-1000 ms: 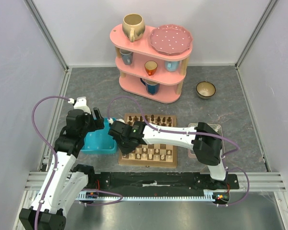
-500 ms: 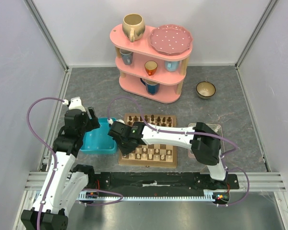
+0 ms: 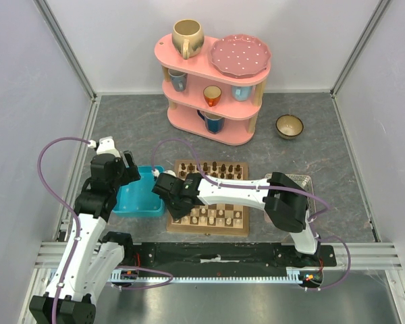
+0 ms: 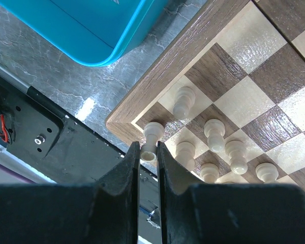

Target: Set up the chess pieces on the board

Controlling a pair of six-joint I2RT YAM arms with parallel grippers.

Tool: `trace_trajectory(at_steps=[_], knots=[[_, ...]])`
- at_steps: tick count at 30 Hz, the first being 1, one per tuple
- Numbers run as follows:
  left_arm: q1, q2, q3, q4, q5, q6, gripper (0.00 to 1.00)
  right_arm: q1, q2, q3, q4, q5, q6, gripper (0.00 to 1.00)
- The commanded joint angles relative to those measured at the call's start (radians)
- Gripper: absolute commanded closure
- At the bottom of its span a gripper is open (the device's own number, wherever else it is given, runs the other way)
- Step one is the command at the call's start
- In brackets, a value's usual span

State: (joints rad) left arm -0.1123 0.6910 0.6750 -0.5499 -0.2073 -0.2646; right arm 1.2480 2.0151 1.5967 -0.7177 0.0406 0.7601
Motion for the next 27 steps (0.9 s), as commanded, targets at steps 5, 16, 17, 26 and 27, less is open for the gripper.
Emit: trace_trajectory(at_steps=[5,16,17,26,27], knots=[[0.006,-0.01,0.037,0.015,-0.004,-0.022,0.17,0.004,0.011,-0.006,0.017,0.039,0.018,0.84],[0.006,-0.013,0.035,0.016,0.003,-0.021,0.17,0.005,0.011,0.0,0.038,0.028,0.021,0.7],[0.006,-0.013,0.035,0.018,0.002,-0.021,0.17,0.004,0.011,0.0,0.04,0.025,0.022,0.68],[0.006,-0.015,0.035,0.019,0.005,-0.019,0.17,0.005,-0.013,0.002,0.038,0.042,0.025,0.63],[0.006,-0.015,0.035,0.019,0.005,-0.019,0.17,0.002,-0.038,0.002,0.04,0.05,0.027,0.63]])
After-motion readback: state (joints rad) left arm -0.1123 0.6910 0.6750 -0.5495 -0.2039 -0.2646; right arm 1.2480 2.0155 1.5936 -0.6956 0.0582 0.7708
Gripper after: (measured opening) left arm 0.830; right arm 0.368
